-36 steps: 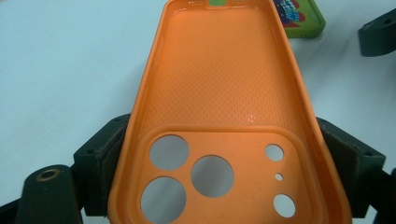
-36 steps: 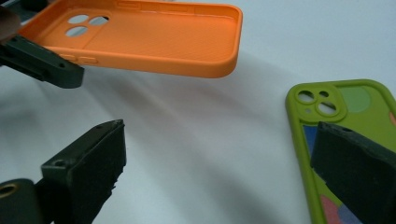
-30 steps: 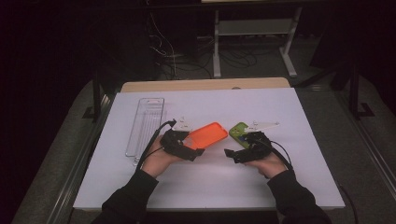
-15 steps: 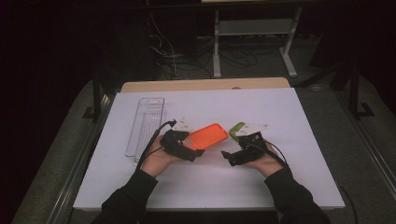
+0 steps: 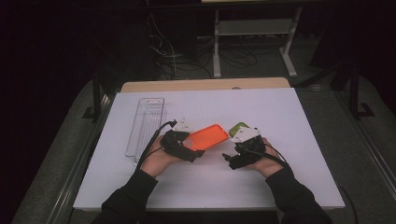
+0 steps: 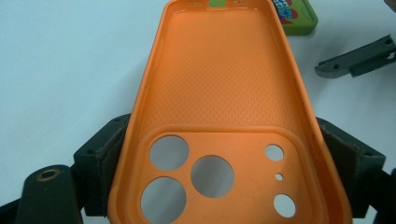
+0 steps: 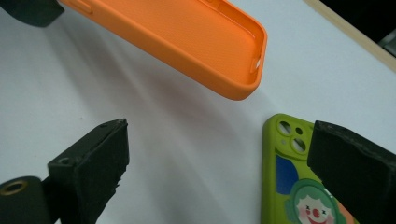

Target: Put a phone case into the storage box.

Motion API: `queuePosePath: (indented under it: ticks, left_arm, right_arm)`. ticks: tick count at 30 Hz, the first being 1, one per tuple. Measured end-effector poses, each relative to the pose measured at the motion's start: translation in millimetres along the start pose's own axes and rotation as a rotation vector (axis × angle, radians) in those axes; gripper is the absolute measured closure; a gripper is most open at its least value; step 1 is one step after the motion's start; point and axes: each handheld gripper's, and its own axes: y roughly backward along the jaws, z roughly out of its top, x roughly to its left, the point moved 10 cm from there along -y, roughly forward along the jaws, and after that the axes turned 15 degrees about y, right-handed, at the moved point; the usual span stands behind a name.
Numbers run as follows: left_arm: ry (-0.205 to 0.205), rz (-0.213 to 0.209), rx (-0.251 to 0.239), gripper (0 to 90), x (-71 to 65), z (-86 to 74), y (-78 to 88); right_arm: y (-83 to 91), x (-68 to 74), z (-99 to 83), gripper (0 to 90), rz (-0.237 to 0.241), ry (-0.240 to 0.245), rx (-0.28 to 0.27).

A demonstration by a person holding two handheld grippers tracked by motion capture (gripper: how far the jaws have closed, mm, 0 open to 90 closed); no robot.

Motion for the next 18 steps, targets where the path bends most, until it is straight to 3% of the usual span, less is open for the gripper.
queuePosePath:
  ticks: [18]
  left_arm:
    - [-0.004, -0.005, -0.001, 15.4, -1.5, -0.5, -1.1]
  right_arm:
    - [4.3, -4.4, 3.6, 3.9, -0.110, 0.192, 0.004]
